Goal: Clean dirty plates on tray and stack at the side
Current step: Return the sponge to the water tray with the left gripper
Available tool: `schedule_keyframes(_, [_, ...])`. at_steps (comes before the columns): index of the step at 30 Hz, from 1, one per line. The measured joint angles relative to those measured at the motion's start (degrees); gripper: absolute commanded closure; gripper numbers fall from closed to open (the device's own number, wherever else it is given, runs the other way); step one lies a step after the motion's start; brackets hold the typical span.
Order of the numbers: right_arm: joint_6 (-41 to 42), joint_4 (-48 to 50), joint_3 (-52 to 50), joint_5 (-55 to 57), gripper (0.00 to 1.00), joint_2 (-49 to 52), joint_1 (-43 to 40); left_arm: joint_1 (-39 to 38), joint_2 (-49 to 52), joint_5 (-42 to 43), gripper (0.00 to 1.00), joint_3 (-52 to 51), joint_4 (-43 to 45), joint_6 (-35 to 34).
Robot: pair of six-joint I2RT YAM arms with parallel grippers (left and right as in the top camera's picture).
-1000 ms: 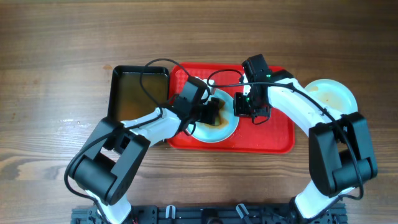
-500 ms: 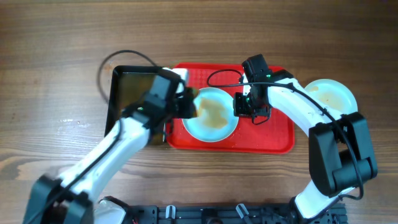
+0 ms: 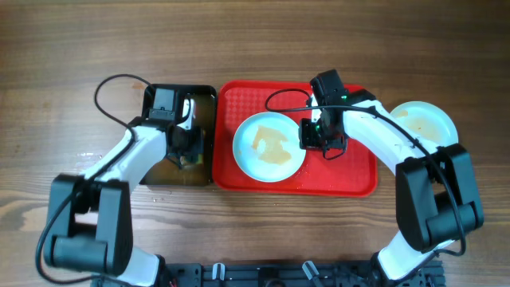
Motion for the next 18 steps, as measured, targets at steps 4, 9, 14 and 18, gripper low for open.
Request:
schedule_keyframes(4, [0.0,0.0,0.0,0.0,0.96,0.0,0.0,0.0,0.8,-1.3,0.47,0.0,4.4,1.6])
schedule_keyframes(9, [0.0,0.0,0.0,0.0,0.96,0.0,0.0,0.0,1.6,-3.8,0.49,0.0,6.8,1.6])
schedule_keyframes(14, [0.0,0.0,0.0,0.0,0.96,0.0,0.0,0.0,2.6,-3.6,0.96,0.5,7.8,2.1])
schedule_keyframes(18, [0.0,0.0,0.0,0.0,0.96,0.0,0.0,0.0,2.8,-3.2,0.96,0.5,8.0,2.2])
